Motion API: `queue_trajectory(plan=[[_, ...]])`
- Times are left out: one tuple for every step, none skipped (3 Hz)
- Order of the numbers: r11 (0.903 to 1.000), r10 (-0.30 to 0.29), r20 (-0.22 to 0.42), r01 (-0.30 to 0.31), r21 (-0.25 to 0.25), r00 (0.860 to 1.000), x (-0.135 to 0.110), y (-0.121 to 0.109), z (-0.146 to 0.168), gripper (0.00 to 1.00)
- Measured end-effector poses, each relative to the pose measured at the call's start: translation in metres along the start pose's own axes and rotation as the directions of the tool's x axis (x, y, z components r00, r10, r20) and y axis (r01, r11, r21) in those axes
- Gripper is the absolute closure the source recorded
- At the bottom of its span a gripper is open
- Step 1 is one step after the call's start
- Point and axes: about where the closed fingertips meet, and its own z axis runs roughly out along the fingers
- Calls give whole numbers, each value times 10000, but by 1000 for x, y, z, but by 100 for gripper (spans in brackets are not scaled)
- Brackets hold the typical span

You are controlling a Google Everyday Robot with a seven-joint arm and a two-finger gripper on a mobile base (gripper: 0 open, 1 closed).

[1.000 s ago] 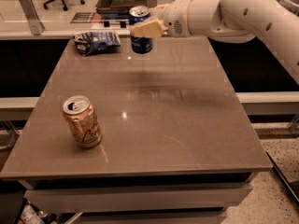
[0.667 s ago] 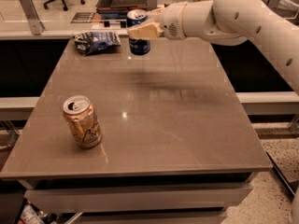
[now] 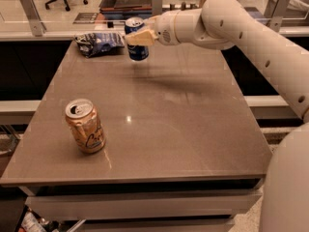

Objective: Move pepsi can near blue chip bag

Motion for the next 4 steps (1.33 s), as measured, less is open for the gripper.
queue_trajectory(plan=[[10000, -39, 21, 39, -69, 10000, 4, 0, 13, 100], [10000, 11, -75, -10, 20, 10000, 13, 0, 22, 100], [9998, 127, -173, -124, 165, 9998, 25, -3, 32, 100], [9991, 265, -36, -263, 333, 9996, 39, -11, 39, 82]])
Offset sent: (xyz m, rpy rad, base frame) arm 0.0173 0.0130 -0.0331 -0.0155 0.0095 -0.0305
